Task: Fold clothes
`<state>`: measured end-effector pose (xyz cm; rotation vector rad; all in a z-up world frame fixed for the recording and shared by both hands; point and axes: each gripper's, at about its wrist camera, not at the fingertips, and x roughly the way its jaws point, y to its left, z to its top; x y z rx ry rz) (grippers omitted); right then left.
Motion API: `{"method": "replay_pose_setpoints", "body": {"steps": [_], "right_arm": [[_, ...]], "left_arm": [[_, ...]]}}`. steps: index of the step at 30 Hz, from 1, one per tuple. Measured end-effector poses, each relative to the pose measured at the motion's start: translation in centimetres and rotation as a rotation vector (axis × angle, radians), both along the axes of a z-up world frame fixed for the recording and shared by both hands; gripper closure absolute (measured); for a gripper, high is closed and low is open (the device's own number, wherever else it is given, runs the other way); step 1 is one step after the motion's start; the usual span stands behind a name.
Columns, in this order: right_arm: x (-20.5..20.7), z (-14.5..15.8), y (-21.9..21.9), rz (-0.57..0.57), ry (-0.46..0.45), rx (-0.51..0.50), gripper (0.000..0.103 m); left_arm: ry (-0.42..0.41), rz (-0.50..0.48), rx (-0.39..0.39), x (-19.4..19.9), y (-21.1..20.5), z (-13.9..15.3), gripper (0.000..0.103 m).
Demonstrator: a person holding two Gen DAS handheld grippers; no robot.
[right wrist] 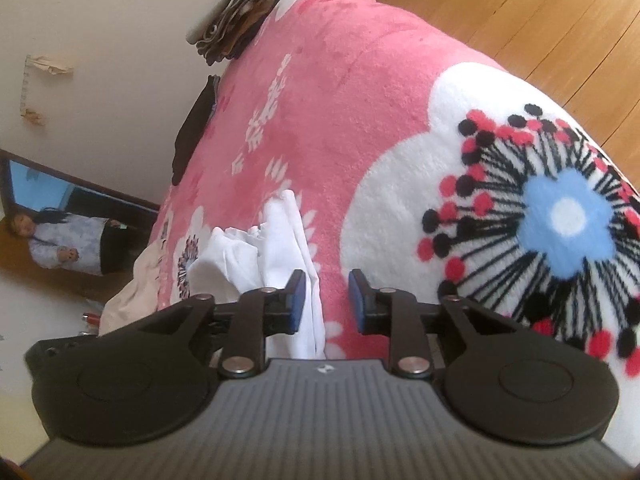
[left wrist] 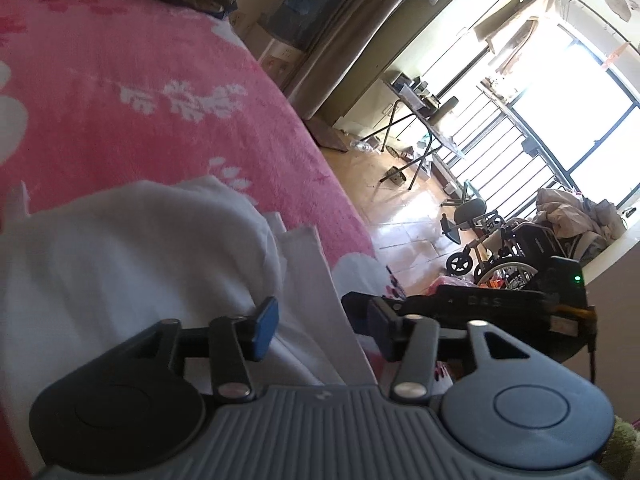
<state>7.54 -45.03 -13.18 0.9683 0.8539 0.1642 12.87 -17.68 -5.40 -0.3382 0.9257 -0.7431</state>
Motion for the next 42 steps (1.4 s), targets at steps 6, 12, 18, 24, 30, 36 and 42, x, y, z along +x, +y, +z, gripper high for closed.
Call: {"method": "replay_pose_setpoints", "body": {"steps": [6,12,18,24,30,36,42], "right_arm": [[-0.1,1.1,1.3,-0.002,-0.006,-0.102,0.059],[-0.6,2.2,1.9,-0.006,-0.02,-0.202,0.043],[-2.7,2.8,0.9,-0.057,-0.047,-0.227,0.043],[-3.7,2.5,-0.3,-0.042,-0.093,-0.173,0.048],[-1.8,1.4,-0.4,0.026,-0.107,-0.087,0.075],[0.3,0.6,-0.4,0.058,-0.096,-0.029,0.085],[0.1,1.4,-0.5,0.098,-0.143,0.018,0.082]], "left_arm": [[-0.036,0.039,0.005,-1.5,2.3,1.9,0.036],[-0.029,0.071,0.043,-2.2,3.6,2.5,0.036],[-0.002,0.078,0.066,-2.2,3.0,2.1,0.036],[0.027,0.037,0.109,-1.3,1.0,0.8,0.037],[0.029,0.022,0.169,-0.2,-1.8,-0.3,0.047],[-0.033,0.015,0.305,-0.1,-4.1,-0.5,0.075],[-0.041,0.045,0.329,-0.1,-3.6,-0.5,0.099]]}}
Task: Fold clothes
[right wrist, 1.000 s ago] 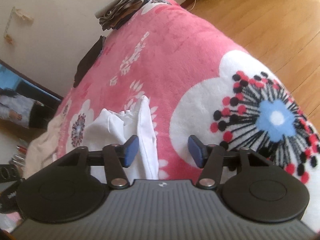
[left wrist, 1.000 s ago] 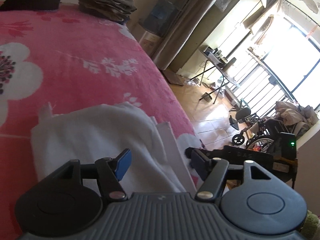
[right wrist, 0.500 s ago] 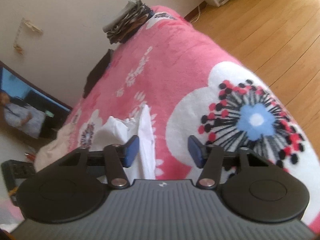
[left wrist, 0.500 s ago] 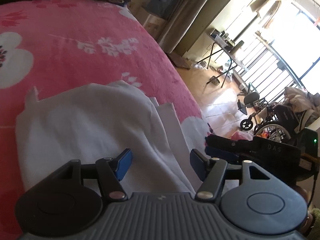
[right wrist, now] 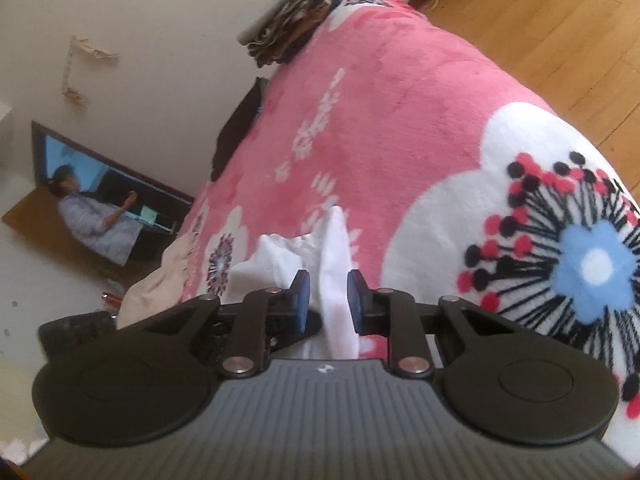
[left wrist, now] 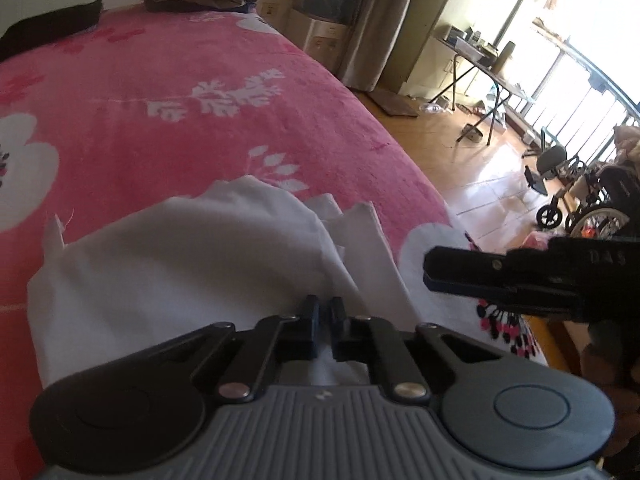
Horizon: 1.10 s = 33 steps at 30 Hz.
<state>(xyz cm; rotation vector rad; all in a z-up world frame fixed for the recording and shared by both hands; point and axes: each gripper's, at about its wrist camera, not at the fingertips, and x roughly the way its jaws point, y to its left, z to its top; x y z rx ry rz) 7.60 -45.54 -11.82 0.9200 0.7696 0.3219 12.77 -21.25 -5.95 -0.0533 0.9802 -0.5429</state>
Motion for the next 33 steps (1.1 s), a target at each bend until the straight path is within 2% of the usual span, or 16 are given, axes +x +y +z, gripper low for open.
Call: {"method": "replay_pose_setpoints", "body": {"steps": [3,8,10,12,16,18,20,22,24,27,30,32,33], "right_arm": [[0.2,-0.2,0.2,0.015,0.012,-0.007,0.075],[1.0,-1.2,0.4,-0.002,0.022,0.013,0.075],[1.1,-1.7,0.3,-0.016,0.023,0.041,0.082],[1.2,-1.8,0.3,-0.019,0.014,0.058,0.094],[1.2,-1.9,0.6,-0.003,-0.006,0.089,0.101],[1.2,-1.7,0.9,0.006,-0.013,0.077,0.101],[1.2,-1.4,1.1,0.013,-0.02,0.06,0.101],[1.1,-1.2,1.2,0.018,-0.026,0.048,0.1],[0.9,-1.2,0.8,0.004,-0.02,0.059,0.098],[0.3,-1.4,0.1,-0.031,-0.011,0.068,0.097],[-0.2,-1.5,-0.5,-0.056,-0.006,0.071,0.097],[-0.4,-1.6,-0.7,-0.056,-0.002,0.067,0.097],[-0.4,-1.7,-0.7,-0.051,-0.001,0.067,0.097]], "left_arm": [[-0.013,0.012,-0.017,-0.2,0.3,0.1,0.103],[-0.041,0.031,-0.075,-0.5,1.3,0.6,0.103],[-0.031,0.047,-0.119,-0.5,2.1,0.8,0.103],[-0.03,0.058,-0.162,-0.6,2.8,1.2,0.103],[-0.039,0.048,-0.21,-0.8,3.7,2.1,0.103],[-0.004,0.02,-0.24,-0.6,3.6,2.1,0.102],[0.023,0.004,-0.249,-0.4,3.2,2.1,0.093],[0.024,0.0,-0.214,-0.2,2.5,2.2,0.064],[0.019,0.002,-0.166,0.1,1.6,2.1,0.059],[0.015,0.011,-0.094,0.6,0.4,2.1,0.058],[0.037,0.038,-0.046,1.1,-0.5,1.7,0.063],[0.05,0.057,-0.02,1.4,-1.0,1.4,0.075],[0.054,0.068,-0.015,1.6,-0.9,1.2,0.092]]}}
